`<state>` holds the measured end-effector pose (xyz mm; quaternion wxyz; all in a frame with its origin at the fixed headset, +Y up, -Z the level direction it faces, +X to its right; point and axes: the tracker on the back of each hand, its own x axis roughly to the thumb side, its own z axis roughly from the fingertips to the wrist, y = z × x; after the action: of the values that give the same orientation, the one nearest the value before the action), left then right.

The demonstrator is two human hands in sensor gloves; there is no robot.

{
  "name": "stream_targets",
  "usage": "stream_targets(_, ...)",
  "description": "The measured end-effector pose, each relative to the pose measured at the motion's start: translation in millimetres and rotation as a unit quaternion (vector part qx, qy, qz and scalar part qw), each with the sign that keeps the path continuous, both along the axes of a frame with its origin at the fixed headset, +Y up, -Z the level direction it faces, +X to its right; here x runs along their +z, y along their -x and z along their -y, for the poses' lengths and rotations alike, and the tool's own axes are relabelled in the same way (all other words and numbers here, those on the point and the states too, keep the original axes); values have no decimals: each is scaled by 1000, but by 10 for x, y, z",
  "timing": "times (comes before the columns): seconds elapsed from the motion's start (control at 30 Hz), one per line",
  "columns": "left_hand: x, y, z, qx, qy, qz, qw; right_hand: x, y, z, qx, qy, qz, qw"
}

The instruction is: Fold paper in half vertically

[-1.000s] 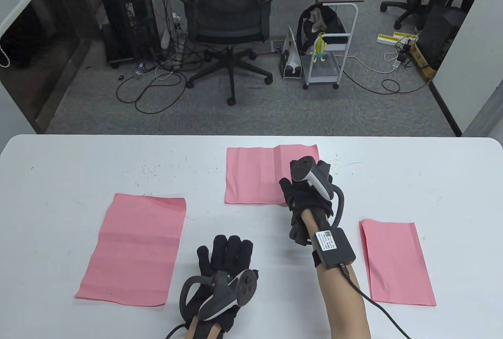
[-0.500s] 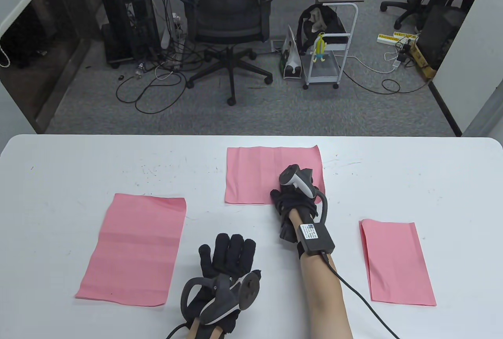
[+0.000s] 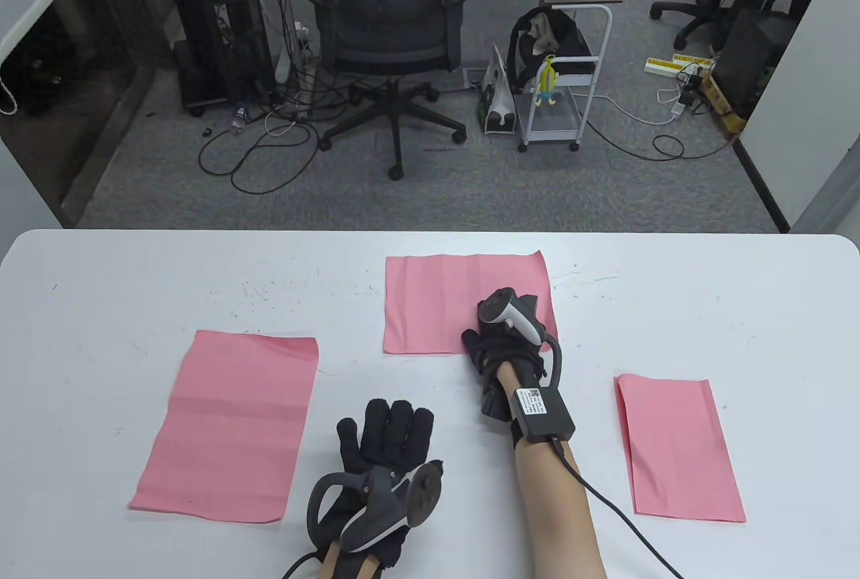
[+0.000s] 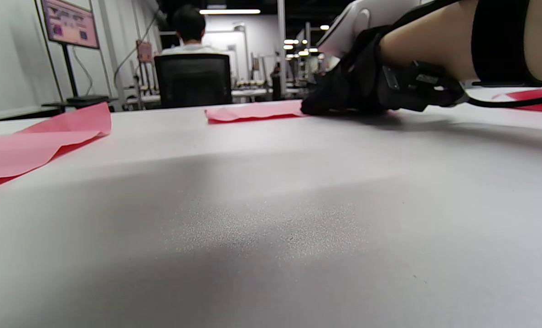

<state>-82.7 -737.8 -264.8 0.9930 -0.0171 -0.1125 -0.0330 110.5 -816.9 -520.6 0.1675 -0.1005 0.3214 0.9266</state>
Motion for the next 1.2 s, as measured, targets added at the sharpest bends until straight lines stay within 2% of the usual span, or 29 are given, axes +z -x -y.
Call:
stream_targets(0.17,-8,11,4,4,4,-2,1000,263,16,9,3,2,-13,1000)
stream_targets(0.63,-40,72,33,32,22,-7,999,1265,86,20,8,20,-18,1000)
stream_targets(0.8,-64,66,85,17,32,-9,999,1607,89,20,15,21,-24,999)
stream_targets(1.2,-76,68,141,23,56,-8,998,2358,159,-34,55,35,-48,997)
